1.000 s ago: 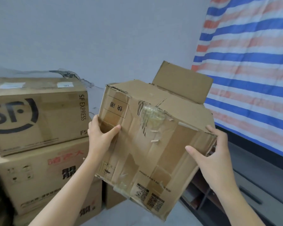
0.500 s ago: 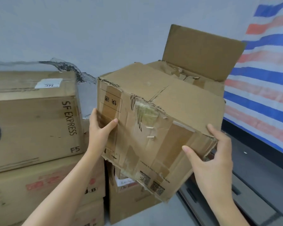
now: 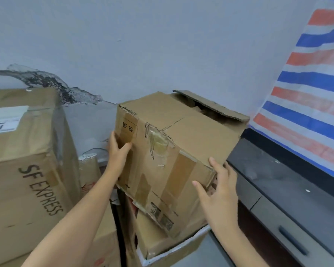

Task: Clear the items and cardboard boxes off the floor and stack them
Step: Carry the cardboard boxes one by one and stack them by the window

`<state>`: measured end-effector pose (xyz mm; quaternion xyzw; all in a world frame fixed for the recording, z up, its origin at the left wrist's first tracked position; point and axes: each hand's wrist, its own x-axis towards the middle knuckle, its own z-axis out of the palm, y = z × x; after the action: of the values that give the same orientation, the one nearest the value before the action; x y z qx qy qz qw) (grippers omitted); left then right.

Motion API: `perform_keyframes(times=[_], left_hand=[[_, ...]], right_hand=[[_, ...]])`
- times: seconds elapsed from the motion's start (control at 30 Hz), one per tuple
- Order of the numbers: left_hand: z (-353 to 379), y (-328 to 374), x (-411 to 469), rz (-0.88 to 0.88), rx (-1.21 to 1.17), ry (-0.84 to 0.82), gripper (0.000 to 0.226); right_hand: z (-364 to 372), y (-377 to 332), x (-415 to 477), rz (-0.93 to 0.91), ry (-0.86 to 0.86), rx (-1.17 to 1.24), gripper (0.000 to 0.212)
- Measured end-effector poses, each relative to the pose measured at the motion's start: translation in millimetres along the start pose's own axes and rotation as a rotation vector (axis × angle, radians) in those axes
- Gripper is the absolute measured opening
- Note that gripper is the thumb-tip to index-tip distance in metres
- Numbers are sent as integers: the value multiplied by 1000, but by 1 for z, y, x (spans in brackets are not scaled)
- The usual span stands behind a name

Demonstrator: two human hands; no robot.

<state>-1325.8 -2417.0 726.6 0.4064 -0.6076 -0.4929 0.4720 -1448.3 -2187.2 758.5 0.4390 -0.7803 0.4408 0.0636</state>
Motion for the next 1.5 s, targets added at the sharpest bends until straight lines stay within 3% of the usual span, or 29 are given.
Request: perform_keyframes(times=[0.13, 0.2, 0.47, 0.67, 0.87, 1.17, 1.5], left_hand=[[0, -19, 29, -189, 257, 13, 61], [-2, -22, 32, -196, 338, -11, 59], [7, -25, 12, -183, -8, -35, 55], [0, -22, 56, -261, -93, -66, 50], [-1, -19, 31, -329, -141, 91, 38], [3, -30, -72, -265, -80, 33, 32], [16, -51, -112, -362, 55, 20, 38]], right_hand=[[47, -8, 19, -170, -64, -214, 83], [59, -16, 36, -210, -49, -295, 84], [85, -20, 53, -442, -15, -415, 75], [102, 23, 57, -556, -197, -521, 83], [113, 53, 54, -548, -277, -605, 92], [104, 62, 34, -569, -293, -569, 90], [68, 72, 21, -457, -368, -443, 83]])
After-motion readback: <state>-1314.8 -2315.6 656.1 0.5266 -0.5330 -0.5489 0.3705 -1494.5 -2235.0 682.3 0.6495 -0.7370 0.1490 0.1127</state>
